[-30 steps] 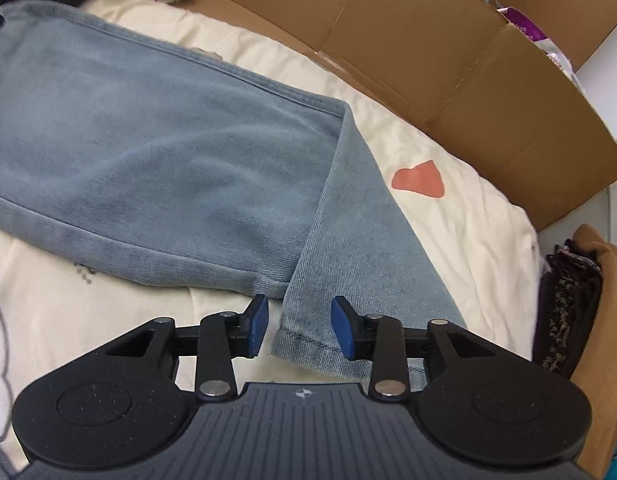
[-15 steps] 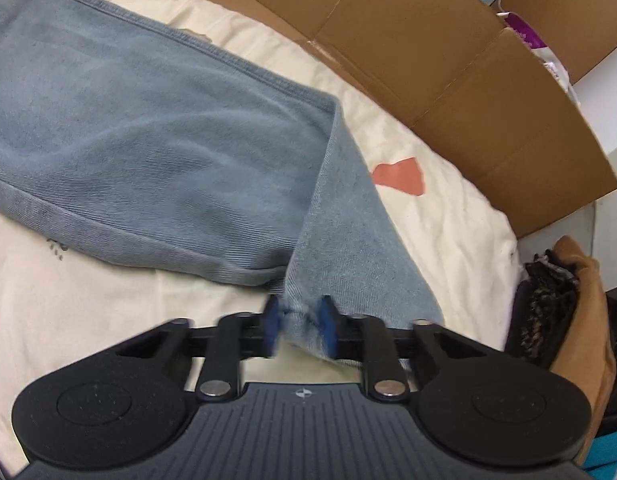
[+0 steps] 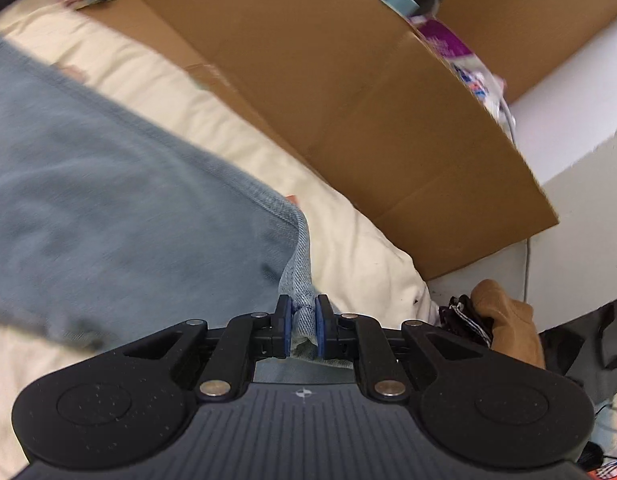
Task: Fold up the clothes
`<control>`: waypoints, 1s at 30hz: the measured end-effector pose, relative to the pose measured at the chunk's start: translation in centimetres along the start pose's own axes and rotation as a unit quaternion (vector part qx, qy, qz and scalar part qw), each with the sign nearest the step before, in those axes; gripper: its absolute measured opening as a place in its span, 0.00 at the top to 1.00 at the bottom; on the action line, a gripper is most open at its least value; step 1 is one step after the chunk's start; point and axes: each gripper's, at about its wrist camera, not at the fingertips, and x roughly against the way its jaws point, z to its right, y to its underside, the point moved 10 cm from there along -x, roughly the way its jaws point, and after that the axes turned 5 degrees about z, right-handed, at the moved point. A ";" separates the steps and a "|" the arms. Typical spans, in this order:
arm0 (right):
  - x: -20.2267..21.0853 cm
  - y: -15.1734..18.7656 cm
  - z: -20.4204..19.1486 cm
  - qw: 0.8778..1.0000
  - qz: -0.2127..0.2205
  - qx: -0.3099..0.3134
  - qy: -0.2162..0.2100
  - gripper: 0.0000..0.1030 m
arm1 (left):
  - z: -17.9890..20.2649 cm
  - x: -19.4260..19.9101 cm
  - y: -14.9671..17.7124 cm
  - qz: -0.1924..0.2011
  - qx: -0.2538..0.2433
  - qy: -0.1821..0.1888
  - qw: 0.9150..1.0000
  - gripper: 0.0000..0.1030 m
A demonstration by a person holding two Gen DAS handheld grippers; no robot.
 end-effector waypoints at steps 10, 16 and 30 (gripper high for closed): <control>-6.7 -1.4 3.2 1.000 0.013 -0.013 -0.002 0.87 | -0.7 -0.5 0.0 -0.004 -0.012 -0.014 1.000 0.37; -10.0 -1.4 5.5 0.994 0.013 -0.106 -0.029 0.65 | -0.6 -1.0 -0.2 -0.007 -0.023 -0.022 0.999 0.37; -11.7 0.6 6.5 0.991 -0.006 -0.119 -0.053 0.64 | 0.1 -1.6 -1.8 0.011 -0.035 -0.020 0.999 0.37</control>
